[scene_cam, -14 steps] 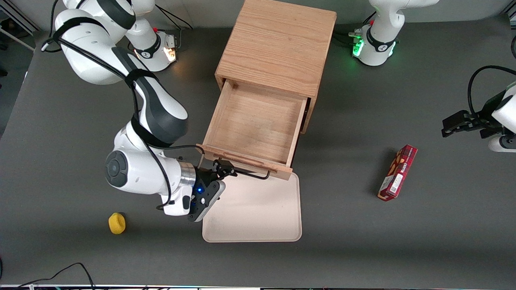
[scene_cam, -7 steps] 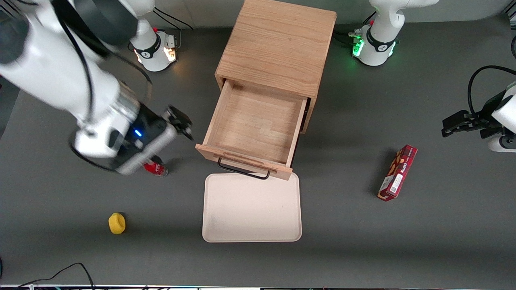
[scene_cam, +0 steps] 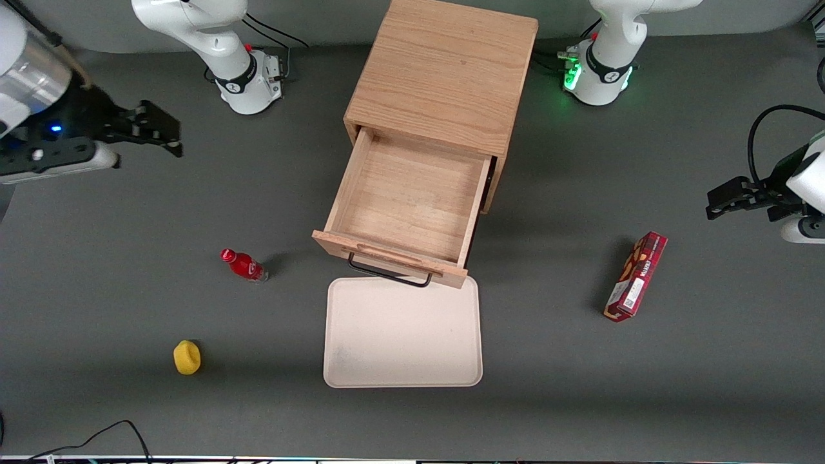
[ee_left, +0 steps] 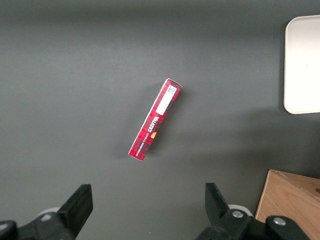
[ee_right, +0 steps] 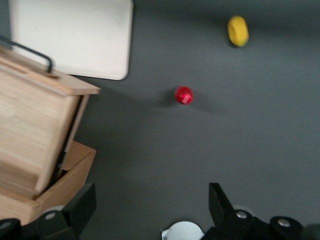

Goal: Open upper drawer

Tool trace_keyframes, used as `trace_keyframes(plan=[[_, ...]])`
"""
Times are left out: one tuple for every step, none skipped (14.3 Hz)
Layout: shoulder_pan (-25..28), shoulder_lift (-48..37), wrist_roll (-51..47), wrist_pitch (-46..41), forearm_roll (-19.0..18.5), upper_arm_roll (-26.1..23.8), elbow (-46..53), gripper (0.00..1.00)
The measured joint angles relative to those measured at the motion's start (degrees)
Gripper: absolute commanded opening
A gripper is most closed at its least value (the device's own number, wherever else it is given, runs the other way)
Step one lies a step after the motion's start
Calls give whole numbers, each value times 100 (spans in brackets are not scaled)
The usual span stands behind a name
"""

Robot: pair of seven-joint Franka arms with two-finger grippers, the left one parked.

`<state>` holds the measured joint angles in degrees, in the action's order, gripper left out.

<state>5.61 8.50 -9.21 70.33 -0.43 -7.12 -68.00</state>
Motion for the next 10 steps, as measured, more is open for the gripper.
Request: trace_keyframes(plan=[[-6,-303,-17,232,3,256,-573,100],[-16,-655,-20,559,8,475,-1224,100],[-27,-1028,-24,915,13,631,-1871,100],[-32,-1432,-44,1230,17,749,-2510,100],[-31,-1800,-79,1446,17,852,-3049,100],[-31,-2094,-93,1576,17,959,-3430,100],[-32,-2289,-94,1663,16,1049,-3640,100],[-32,-2381,-105,1718,17,1101,-3695,100],[-31,-2408,-139,1747,17,1134,-3677,100],[-28,-2403,-168,1755,16,1182,-3655,100]])
